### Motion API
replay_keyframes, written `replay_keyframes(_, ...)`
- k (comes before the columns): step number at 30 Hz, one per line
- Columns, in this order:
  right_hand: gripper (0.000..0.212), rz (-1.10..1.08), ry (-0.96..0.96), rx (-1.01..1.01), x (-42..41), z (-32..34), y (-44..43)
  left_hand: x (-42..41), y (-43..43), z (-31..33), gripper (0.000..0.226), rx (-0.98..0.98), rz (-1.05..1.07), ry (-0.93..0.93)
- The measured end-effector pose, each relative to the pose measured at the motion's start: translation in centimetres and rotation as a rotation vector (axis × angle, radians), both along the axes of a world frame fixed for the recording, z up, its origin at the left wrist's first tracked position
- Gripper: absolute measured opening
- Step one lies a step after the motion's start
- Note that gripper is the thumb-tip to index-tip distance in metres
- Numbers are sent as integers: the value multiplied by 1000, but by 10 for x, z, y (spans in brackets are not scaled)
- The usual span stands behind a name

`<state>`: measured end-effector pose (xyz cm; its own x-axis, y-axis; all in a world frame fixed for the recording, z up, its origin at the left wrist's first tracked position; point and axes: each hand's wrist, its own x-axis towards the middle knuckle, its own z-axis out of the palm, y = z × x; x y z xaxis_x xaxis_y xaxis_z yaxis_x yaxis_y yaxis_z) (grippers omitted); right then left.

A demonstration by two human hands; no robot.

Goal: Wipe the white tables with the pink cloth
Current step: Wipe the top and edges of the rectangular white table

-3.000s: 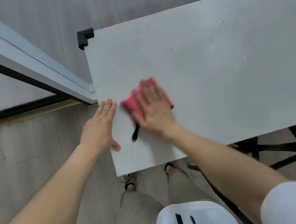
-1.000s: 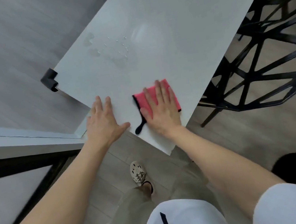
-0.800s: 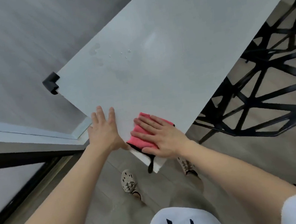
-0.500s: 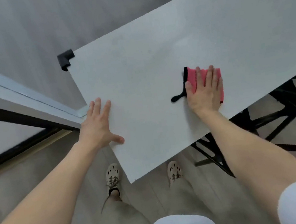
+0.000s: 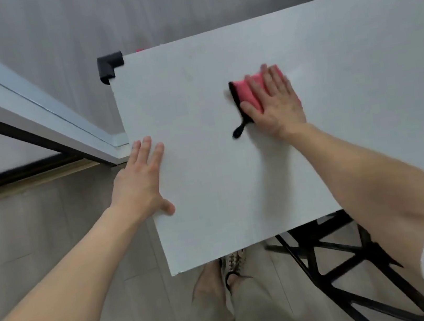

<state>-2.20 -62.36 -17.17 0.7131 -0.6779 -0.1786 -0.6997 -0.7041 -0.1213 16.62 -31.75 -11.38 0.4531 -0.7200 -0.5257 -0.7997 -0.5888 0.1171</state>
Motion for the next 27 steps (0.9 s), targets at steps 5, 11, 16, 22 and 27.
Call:
replay_keyframes(5,76,-355,-61,-71,62,-9,73,3,1,5,162,8,-34,-2)
replay_keyframes(11,68,622,-89,12,49,-2,153,7,9,0,159,-37,-62,9)
replay_keyframes(16,84,18,20,-16,48,3,-15,6,6,-7,165,-18,-47,1)
replay_keyframes(22,69,58,-120,-83,113,-12,91,4,2,5,160,9,-58,-14)
replay_keyframes(27,64,706,-190,-21,92,-9,90,24,-31,28,106,-45,20,-55)
